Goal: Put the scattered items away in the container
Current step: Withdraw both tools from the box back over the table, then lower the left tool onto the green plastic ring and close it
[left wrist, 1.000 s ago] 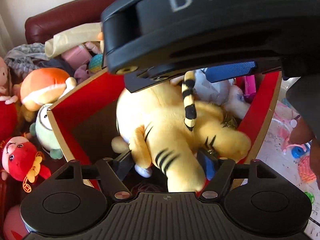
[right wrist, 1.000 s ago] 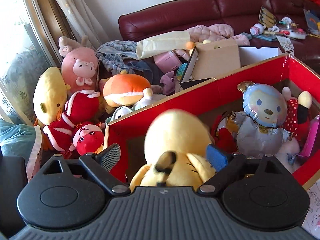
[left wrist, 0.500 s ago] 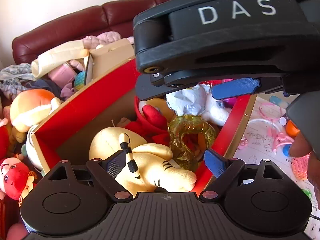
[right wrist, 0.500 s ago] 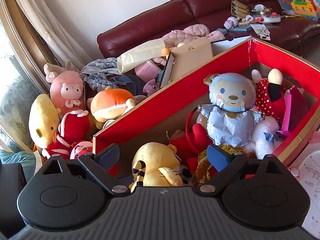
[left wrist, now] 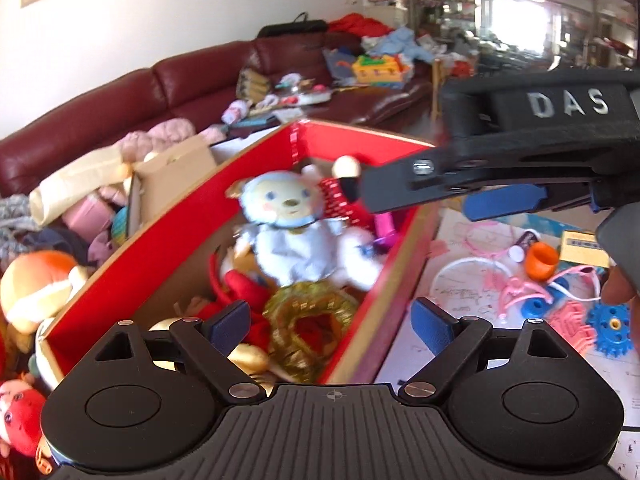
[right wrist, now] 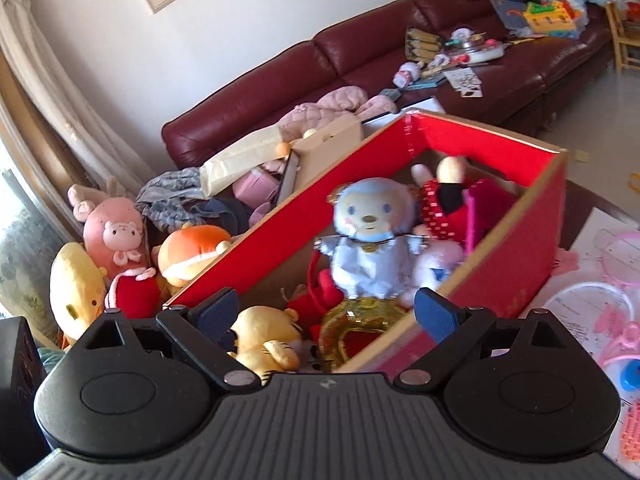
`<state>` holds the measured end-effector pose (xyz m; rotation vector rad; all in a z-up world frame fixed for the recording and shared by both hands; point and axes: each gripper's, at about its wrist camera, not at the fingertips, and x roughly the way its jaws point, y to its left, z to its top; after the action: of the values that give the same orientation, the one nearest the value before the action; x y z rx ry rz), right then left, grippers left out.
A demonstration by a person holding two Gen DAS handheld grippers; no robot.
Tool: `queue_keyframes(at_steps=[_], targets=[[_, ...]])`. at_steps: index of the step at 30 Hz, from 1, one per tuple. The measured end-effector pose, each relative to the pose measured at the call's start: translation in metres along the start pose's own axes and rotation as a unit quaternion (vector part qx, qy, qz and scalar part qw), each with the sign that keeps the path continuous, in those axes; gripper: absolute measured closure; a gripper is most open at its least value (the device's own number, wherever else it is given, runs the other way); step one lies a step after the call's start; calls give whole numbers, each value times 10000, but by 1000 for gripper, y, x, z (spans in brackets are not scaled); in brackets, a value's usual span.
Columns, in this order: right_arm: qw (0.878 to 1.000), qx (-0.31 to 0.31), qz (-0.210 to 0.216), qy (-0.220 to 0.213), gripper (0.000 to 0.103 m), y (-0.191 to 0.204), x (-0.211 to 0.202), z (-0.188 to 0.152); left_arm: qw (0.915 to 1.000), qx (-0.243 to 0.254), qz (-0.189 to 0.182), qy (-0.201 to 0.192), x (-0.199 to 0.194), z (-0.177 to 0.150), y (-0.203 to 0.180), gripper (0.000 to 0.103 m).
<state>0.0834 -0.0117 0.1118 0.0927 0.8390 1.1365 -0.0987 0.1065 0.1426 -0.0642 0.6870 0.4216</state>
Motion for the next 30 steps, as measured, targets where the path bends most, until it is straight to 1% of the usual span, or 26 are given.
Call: queue_keyframes(at_steps=[3, 6, 8, 11, 14, 17, 19, 21, 23, 26, 30], targets=[[9983, 341, -430, -188, 6, -41, -30, -9, 9991, 302, -304, -4, 5, 1, -24, 8], [9919, 799, -943, -307, 6, -87, -60, -27, 9958, 702, -578, 48, 14, -4, -55, 7], [9840, 1146, -1326, -334, 6, -117, -78, -42, 9921, 980, -774, 143, 25, -10, -77, 7], [9687, 1536, -1933, -264, 6, -152, -98, -72, 9838, 1354, -1114, 388, 45, -22, -110, 7], [9529, 1904, -2357, -147, 6, -179, -113, -104, 9738, 1639, -1418, 689, 65, -38, -140, 7], [9373, 2407, -2522, -48, 6, -202, -121, -135, 9616, 1865, -1747, 1005, 84, -54, -167, 7], [9260, 2684, -2652, 110, 6, -215, -120, -152, 9532, 1998, -1928, 1194, 95, -64, -184, 8], [9173, 2823, -2793, 303, 6, -225, -116, -166, 9443, 2143, -2091, 1364, 106, -71, -200, 9], [9126, 2906, -2841, 435, 6, -231, -114, -177, 9356, 2269, -2222, 1545, 114, -77, -216, 14], [9081, 3010, -2876, 459, 6, -237, -115, -188, 9226, 2289, -2494, 1848, 123, -79, -232, 19], [9027, 3119, -2935, 422, 6, -242, -120, -197, 9141, 2187, -2641, 2165, 140, -78, -248, 22]])
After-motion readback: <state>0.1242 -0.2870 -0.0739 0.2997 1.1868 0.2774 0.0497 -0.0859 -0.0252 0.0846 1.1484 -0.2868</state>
